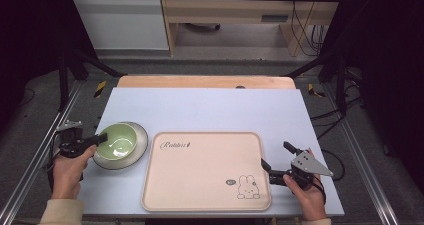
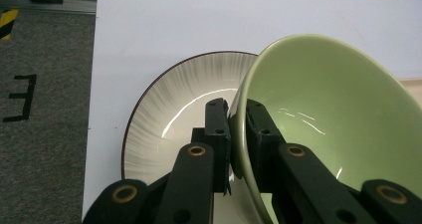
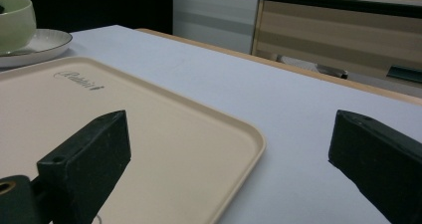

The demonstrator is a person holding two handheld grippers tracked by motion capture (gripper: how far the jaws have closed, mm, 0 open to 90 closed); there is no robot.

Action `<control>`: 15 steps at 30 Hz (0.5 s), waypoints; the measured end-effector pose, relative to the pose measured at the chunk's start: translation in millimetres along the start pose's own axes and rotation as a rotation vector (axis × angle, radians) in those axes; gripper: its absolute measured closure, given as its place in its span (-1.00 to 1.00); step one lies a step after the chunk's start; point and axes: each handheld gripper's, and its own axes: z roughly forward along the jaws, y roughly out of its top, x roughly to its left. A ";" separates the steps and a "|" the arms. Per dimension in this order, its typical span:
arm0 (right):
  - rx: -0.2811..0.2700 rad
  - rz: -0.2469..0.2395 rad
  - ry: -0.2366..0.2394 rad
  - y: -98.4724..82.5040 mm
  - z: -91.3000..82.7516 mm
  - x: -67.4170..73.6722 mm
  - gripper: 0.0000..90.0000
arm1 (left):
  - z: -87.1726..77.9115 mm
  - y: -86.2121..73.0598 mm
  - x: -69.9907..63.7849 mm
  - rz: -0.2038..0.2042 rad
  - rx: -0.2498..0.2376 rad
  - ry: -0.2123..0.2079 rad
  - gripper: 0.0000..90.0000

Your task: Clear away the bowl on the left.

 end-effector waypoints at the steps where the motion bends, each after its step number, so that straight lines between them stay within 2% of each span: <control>1: -0.002 0.002 0.000 0.2 -0.6 -0.1 -0.93 | -0.2 0.0 0.0 0.000 0.000 0.000 0.82; 7: -0.008 0.009 -0.003 -0.8 -1.1 -3.1 -0.93 | 0.8 -0.1 0.8 -0.010 -0.005 -0.005 0.82; 15: -0.001 0.002 0.001 -0.8 0.1 -2.1 -0.93 | 1.7 0.9 -5.2 0.005 -0.007 -0.023 0.82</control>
